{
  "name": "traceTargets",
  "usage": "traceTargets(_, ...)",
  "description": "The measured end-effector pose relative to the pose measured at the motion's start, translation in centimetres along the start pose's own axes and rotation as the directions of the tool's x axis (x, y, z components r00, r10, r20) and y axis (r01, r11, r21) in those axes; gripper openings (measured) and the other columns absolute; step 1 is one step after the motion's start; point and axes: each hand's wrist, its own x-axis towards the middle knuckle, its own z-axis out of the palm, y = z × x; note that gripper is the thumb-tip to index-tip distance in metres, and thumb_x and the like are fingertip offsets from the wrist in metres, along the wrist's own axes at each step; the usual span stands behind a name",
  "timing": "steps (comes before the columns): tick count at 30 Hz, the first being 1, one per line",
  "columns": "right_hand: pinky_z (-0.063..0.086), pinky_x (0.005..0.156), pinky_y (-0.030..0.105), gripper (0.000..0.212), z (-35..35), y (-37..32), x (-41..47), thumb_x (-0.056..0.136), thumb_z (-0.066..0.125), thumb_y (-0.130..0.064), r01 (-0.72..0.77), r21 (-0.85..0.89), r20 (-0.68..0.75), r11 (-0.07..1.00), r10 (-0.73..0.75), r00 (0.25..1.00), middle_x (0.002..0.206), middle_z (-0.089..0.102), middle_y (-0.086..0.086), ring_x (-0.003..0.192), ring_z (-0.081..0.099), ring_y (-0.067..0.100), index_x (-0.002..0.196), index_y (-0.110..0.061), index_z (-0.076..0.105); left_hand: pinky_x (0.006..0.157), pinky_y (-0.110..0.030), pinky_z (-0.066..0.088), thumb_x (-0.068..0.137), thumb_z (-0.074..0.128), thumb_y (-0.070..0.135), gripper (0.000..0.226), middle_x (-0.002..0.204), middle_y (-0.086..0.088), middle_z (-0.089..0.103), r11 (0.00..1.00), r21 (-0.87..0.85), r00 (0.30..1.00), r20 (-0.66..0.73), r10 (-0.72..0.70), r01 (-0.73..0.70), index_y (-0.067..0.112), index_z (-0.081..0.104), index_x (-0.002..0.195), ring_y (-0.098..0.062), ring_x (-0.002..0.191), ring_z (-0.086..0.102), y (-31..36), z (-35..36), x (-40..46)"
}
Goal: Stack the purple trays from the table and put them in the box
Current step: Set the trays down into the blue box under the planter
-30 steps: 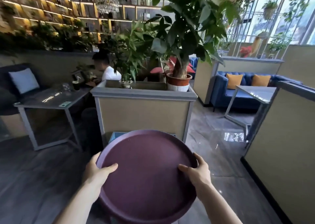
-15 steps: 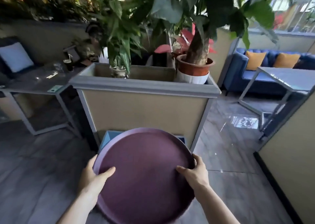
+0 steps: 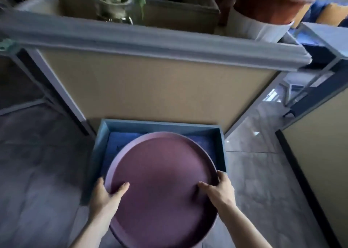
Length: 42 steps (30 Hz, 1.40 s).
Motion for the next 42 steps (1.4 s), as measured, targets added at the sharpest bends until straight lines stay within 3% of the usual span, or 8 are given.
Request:
traceTargets(3, 0.053, 0.094, 0.044, 0.079, 2.6, 1.2, 1.6, 0.054, 0.084, -0.043, -0.039, -0.06, -0.018, 0.997, 0.038, 0.999, 0.119, 0.065, 0.007, 0.105, 0.064, 0.027, 0.126, -0.024, 0.057, 0.097, -0.044, 0.046, 0.07, 0.085, 0.035, 0.078, 0.125, -0.007, 0.062, 0.998, 0.057, 0.999, 0.032, -0.036, 0.034, 0.003, 0.05, 0.132, -0.035, 0.116, 0.06, -1.7, 1.0, 1.6)
traceTargets(5, 0.049, 0.099, 0.044, 0.079, 3.8, 1.4, 2.0, 0.063, 0.086, -0.038, -0.047, -0.111, -0.027, 0.993, 0.045, 0.999, 0.124, 0.06, 0.012, 0.112, 0.06, 0.031, 0.132, -0.02, 0.053, 0.098, -0.046, 0.045, 0.07, 0.084, 0.037, 0.079, 0.128, -0.016, 0.062, 0.994, 0.109, 0.999, 0.02, -0.032, 0.029, 0.003, 0.051, 0.134, -0.037, 0.119, 0.058, -2.4, 1.5, 2.6)
traceTargets(9, 0.041, 0.102, 0.042, 0.081, 5.5, 1.2, 2.7, 0.076, 0.081, -0.034, -0.045, -0.192, -0.042, 0.98, 0.038, 0.998, 0.132, 0.05, 0.018, 0.12, 0.053, 0.037, 0.144, -0.016, 0.042, 0.085, -0.045, 0.047, 0.063, 0.086, 0.044, 0.061, 0.109, -0.018, 0.057, 0.963, 0.268, 1.0, -0.013, 0.024, -0.019, 0.006, 0.064, 0.106, -0.04, 0.103, 0.059, -3.3, 2.0, 4.3)
traceTargets(14, 0.041, 0.101, 0.041, 0.084, 6.7, 0.2, 3.9, 0.08, 0.077, -0.036, -0.011, -0.265, -0.057, 0.964, -0.004, 0.998, 0.129, 0.049, 0.016, 0.122, 0.051, 0.035, 0.15, -0.016, 0.034, 0.089, -0.048, 0.046, 0.064, 0.087, 0.042, 0.081, 0.123, -0.025, 0.055, 0.942, 0.333, 0.999, -0.044, -0.009, 0.023, 0.002, 0.058, 0.128, -0.044, 0.113, 0.056, -2.7, 2.4, 5.7)
traceTargets(17, 0.04, 0.102, 0.042, 0.088, 7.3, -0.3, 4.3, 0.08, 0.076, -0.035, 0.005, -0.293, -0.072, 0.956, -0.028, 0.997, 0.128, 0.049, 0.017, 0.123, 0.049, 0.036, 0.152, -0.017, 0.03, 0.083, -0.048, 0.051, 0.06, 0.088, 0.046, 0.077, 0.115, -0.019, 0.058, 0.941, 0.339, 0.998, -0.057, 0.021, 0.0, 0.008, 0.062, 0.121, -0.042, 0.104, 0.06, -2.8, 3.0, 6.4)
traceTargets(26, 0.038, 0.105, 0.044, 0.087, 7.5, -0.6, 5.5, 0.079, 0.077, -0.036, -0.001, -0.361, -0.126, 0.932, -0.047, 0.991, 0.131, 0.053, 0.019, 0.126, 0.045, 0.038, 0.15, -0.013, 0.034, 0.085, -0.052, 0.051, 0.058, 0.087, 0.052, 0.084, 0.115, -0.02, 0.06, 0.907, 0.42, 0.993, -0.094, 0.068, -0.022, 0.006, 0.06, 0.124, -0.042, 0.109, 0.058, -2.8, 4.4, 7.0)
traceTargets(42, 0.048, 0.099, 0.043, 0.069, 7.9, 0.5, 6.9, 0.076, 0.077, -0.038, 0.054, -0.445, -0.164, 0.894, -0.141, 0.976, 0.117, 0.068, 0.014, 0.114, 0.06, 0.036, 0.132, -0.008, 0.052, 0.074, -0.052, 0.051, 0.057, 0.087, 0.053, 0.083, 0.114, -0.023, 0.06, 0.86, 0.511, 0.988, -0.139, 0.069, 0.012, 0.006, 0.061, 0.12, -0.044, 0.108, 0.058, -2.3, 5.1, 7.0)
